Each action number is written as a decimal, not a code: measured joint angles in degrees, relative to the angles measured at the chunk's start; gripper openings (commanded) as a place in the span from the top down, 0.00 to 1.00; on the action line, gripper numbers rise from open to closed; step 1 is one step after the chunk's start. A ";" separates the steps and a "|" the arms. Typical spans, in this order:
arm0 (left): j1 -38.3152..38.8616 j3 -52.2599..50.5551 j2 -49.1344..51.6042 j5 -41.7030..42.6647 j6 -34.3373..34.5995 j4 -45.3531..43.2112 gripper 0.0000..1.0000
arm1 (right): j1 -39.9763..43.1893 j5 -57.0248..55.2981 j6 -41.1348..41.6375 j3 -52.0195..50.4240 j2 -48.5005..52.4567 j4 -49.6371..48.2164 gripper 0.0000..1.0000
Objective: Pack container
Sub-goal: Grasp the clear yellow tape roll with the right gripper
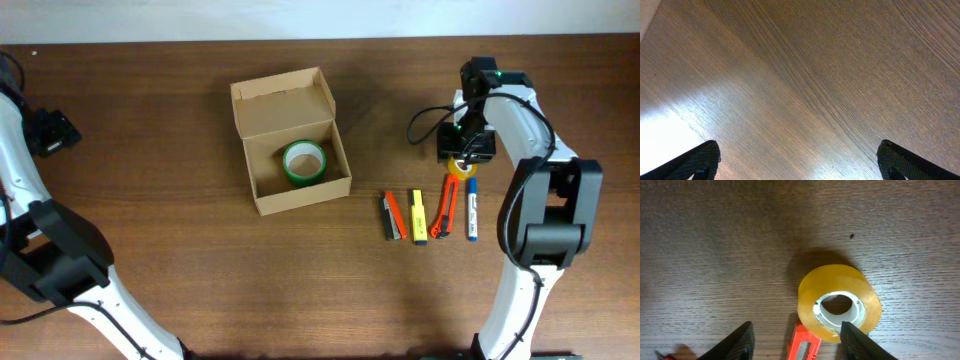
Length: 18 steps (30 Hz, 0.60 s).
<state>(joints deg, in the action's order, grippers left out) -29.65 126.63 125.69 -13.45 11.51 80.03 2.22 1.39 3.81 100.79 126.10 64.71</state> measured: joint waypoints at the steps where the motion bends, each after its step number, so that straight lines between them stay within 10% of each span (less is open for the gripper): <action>1: 0.00 0.02 0.00 -0.02 0.00 0.00 0.00 | 0.13 0.00 0.00 0.00 0.00 -0.13 0.43; 10: 0.00 0.00 0.00 0.00 0.00 0.00 0.00 | 0.22 0.02 0.00 0.00 4.04 -0.33 0.44; 14: 0.00 0.02 0.00 0.00 0.00 0.00 0.00 | 0.22 0.00 -0.35 0.00 4.09 -0.79 0.87; 18: 0.00 0.02 0.00 0.00 0.00 0.00 0.00 | 0.22 0.02 -0.42 0.02 4.02 -0.74 0.96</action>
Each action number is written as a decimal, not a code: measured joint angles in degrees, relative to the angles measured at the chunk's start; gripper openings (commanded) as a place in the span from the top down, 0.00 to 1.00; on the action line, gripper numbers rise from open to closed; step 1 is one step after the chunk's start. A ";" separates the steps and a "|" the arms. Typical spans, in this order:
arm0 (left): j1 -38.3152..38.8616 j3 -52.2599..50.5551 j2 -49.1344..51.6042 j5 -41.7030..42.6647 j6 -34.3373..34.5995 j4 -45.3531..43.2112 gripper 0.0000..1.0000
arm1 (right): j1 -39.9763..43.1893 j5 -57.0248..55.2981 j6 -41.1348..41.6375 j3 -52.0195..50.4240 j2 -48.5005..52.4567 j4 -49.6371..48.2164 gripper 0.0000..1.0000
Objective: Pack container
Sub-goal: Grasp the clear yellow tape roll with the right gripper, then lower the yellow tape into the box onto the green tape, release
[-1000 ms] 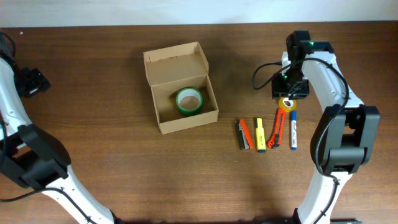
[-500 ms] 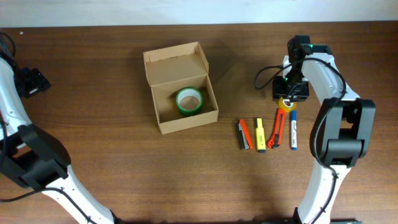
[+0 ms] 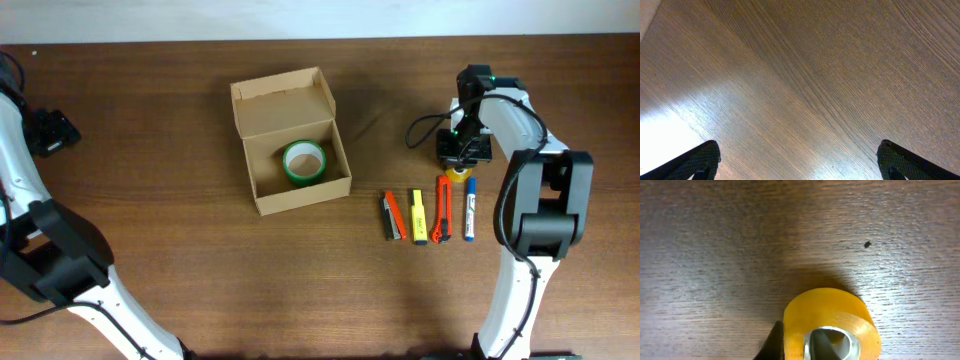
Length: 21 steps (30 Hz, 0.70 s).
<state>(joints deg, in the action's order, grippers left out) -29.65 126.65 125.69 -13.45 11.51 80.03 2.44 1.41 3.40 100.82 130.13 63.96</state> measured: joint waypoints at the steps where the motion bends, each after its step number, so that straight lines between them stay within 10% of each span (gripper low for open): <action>1: 0.00 -0.02 0.00 0.00 0.00 0.00 0.00 | 0.00 0.00 -0.15 0.04 -0.04 0.00 0.96; 8: 0.00 0.00 0.00 0.00 0.00 0.00 0.00 | 0.00 0.00 -0.13 8.55 0.87 7.15 0.96; 15: 0.00 -0.02 0.00 0.00 0.00 -0.04 0.00 | -1.49 0.98 -0.09 45.05 1.09 22.32 0.96; 21: 0.00 -0.02 0.00 0.00 0.00 -0.02 0.00 | -17.88 2.03 -2.60 54.62 -3.43 23.06 0.96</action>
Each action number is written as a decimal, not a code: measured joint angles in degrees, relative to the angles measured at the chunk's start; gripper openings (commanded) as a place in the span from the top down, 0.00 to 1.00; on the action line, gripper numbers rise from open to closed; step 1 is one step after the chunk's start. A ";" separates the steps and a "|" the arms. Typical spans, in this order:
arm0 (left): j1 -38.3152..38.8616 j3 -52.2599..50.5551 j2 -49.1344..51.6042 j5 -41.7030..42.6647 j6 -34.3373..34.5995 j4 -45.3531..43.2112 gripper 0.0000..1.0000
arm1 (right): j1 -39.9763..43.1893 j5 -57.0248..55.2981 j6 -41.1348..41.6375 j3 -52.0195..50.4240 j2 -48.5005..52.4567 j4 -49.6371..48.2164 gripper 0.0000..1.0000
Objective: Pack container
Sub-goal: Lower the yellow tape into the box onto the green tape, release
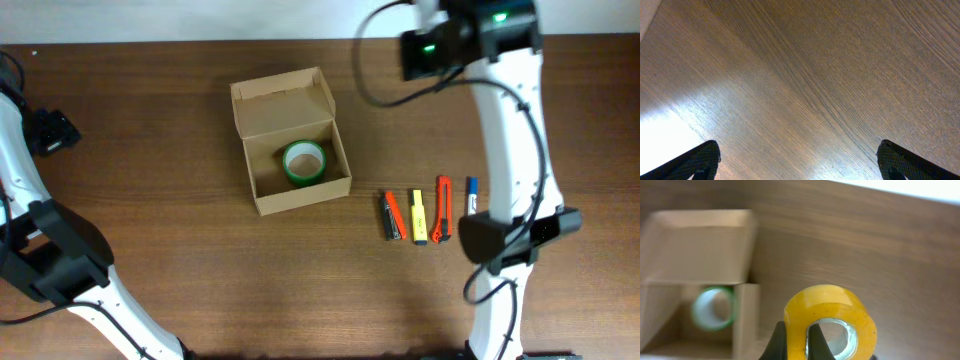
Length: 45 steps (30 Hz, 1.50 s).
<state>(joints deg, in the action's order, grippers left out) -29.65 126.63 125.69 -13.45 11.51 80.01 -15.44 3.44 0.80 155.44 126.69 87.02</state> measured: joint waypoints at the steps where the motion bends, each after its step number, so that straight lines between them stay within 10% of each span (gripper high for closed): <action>1: 0.00 0.00 0.00 0.00 0.00 0.00 0.00 | -2.97 0.13 -1.01 0.07 -0.87 0.26 0.96; 12: 0.00 0.00 0.00 0.00 0.00 -0.02 0.00 | -22.45 -0.44 -8.46 -17.81 -2.47 -4.07 0.96; 45: 0.00 0.00 0.00 0.00 0.00 -0.02 0.00 | -19.63 0.76 -6.80 -23.45 13.35 -15.08 0.96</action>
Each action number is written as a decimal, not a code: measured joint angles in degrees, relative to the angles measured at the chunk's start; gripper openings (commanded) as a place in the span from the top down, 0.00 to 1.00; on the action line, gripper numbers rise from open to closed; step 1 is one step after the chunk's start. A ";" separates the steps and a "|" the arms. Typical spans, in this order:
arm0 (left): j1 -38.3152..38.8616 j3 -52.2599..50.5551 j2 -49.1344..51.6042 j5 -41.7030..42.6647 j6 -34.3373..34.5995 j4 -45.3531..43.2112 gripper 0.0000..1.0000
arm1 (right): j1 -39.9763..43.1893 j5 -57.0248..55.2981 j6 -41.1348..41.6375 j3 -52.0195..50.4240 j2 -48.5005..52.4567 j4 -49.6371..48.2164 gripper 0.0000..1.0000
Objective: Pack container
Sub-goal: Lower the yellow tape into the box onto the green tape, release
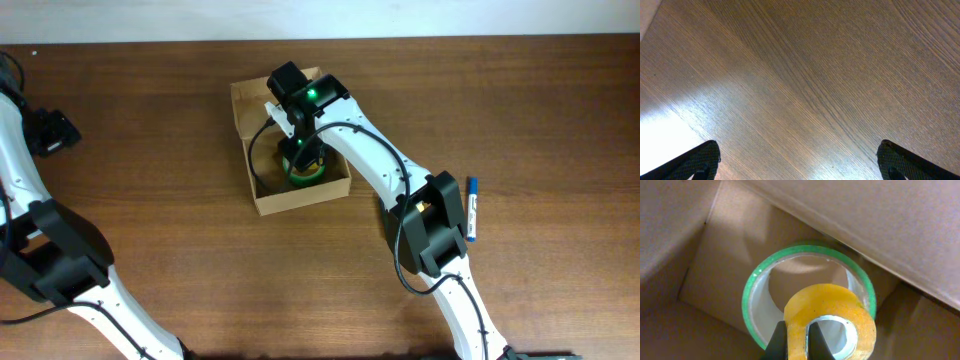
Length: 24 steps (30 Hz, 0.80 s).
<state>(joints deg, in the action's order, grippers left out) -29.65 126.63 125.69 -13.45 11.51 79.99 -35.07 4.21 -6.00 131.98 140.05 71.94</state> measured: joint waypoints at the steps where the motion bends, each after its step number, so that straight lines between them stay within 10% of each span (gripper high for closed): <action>1: 0.00 0.00 0.00 0.00 0.00 0.00 0.00 | 0.00 0.39 0.00 0.00 0.07 0.04 0.96; 21: 0.00 0.00 0.00 0.00 0.00 0.00 0.00 | -1.73 1.20 0.04 0.00 0.39 1.05 0.96; 23: 0.00 0.00 0.00 0.00 0.00 0.00 0.00 | -1.73 0.63 0.26 0.00 0.39 0.98 0.60; 24: 0.00 0.00 0.00 0.00 0.00 0.00 0.00 | -1.73 0.37 0.17 0.00 0.42 0.87 0.58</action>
<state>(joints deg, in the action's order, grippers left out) -29.65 126.63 125.69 -13.45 11.51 79.99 -36.80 4.58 -5.82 131.98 140.46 72.82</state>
